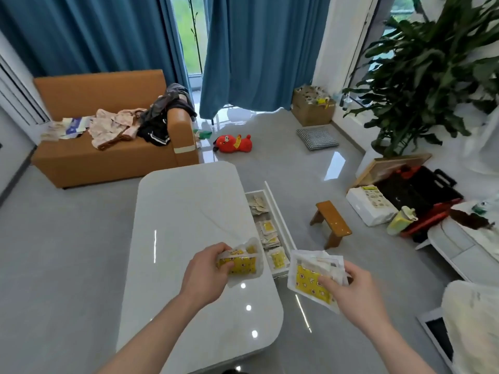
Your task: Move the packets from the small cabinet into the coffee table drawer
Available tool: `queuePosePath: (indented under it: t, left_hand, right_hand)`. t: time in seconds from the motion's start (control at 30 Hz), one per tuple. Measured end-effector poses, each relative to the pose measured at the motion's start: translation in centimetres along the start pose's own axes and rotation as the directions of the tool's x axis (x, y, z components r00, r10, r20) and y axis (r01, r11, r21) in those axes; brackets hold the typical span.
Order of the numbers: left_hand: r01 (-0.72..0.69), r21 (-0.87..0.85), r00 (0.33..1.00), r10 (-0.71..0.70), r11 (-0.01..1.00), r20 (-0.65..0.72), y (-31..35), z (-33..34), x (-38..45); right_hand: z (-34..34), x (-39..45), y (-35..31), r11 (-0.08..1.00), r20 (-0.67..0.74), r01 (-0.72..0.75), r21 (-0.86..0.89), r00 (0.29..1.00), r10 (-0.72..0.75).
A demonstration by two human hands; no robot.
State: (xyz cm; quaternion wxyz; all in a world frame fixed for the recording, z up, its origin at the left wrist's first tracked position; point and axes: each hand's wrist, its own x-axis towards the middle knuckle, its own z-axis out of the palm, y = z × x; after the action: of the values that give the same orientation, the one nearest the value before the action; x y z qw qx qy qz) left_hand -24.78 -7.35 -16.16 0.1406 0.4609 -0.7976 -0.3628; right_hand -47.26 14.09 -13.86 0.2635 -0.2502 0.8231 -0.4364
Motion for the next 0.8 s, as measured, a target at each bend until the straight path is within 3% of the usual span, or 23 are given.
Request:
queuePosePath:
  t: [0.23, 0.4, 0.8]
  left_hand:
    - [0.219, -0.028, 0.962, -0.221, 0.975, -0.162, 0.7, 1.7, -2.4]
    - [0.322, -0.053, 0.920, -0.325, 0.945, -0.220, 0.7, 3.5, 0.4]
    - [0.254, -0.071, 0.958, -0.261, 0.965, -0.118, 8.9, 12.3, 17.0]
  right_hand:
    - [-2.5, 8.2, 0.1, 0.996, 0.196, 0.092, 0.001, 0.977, -0.090]
    - [-3.4, 14.6, 0.3, 0.990, 0.282, 0.135, -0.044, 0.952, -0.118]
    - [-9.9, 27.1, 2.3, 0.999, 0.223, 0.030, -0.011, 0.974, -0.027]
